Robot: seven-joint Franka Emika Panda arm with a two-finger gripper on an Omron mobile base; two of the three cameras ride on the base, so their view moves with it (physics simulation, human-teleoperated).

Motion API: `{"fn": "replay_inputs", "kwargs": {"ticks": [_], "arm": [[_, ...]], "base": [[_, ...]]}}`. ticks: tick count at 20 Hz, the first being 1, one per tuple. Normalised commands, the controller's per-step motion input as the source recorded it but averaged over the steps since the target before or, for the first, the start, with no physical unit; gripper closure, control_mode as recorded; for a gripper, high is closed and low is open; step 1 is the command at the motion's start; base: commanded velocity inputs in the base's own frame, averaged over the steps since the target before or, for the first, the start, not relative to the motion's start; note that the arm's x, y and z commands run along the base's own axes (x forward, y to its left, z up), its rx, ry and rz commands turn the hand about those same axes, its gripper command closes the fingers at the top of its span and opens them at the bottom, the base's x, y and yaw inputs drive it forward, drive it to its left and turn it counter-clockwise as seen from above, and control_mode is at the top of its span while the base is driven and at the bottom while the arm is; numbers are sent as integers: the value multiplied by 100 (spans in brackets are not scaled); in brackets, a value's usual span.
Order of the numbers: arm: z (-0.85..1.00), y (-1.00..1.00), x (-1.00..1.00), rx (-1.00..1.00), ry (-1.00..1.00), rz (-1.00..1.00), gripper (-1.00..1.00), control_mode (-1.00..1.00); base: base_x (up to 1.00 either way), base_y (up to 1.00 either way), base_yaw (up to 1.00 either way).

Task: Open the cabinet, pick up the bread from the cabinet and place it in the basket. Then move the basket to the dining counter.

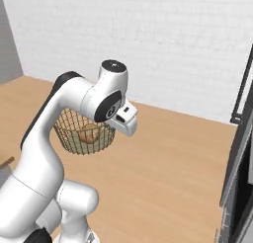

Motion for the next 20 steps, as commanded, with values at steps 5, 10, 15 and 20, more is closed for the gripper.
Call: {"fn": "replay_inputs", "kwargs": {"ticks": [5,10,15,20], "arm": [[0,0,0,0,0,0,100,100],[0,0,0,0,0,0,100,100],[0,0,0,0,0,0,100,100],[0,0,0,0,0,0,100,100]], "base": [[0,0,100],[0,0,100],[13,-27,87],[27,-100,49]]}}
